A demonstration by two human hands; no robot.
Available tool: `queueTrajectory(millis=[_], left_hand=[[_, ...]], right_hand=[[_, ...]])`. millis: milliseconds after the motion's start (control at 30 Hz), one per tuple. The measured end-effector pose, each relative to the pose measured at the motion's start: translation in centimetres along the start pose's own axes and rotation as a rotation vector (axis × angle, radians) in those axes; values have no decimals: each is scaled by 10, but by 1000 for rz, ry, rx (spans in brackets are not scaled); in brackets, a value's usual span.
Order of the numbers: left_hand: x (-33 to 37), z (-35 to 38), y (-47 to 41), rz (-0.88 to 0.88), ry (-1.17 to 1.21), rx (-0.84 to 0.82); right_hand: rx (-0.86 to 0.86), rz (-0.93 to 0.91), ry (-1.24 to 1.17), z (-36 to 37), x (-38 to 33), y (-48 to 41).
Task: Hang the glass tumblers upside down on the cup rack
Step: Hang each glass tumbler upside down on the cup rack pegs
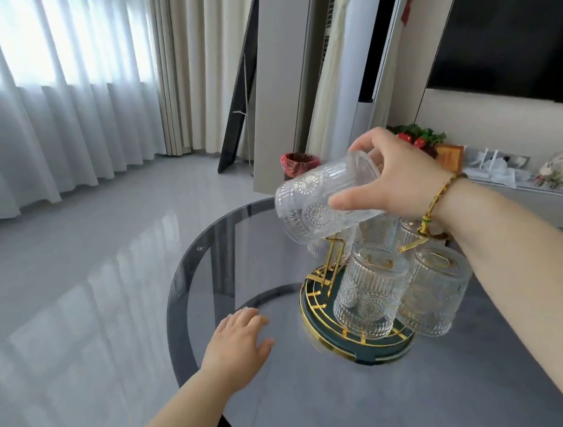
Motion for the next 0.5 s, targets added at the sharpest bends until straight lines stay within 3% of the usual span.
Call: queueTrajectory(millis=[233,500], left_hand=[[-4,2,2,8,15,32],[-4,1,2,4,18,33]], right_hand=[[16,19,-5,2,7,-22],[-56,42,196,8,11,-34]])
Point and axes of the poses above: each hand's wrist, its own y-axis away from the middle knuckle, its own z-axis out of the palm, x = y × z, the point moved 10 cm from there along -y, towards the middle knuckle, and after that the axes turned 5 degrees about y, right-handed, at the moved point
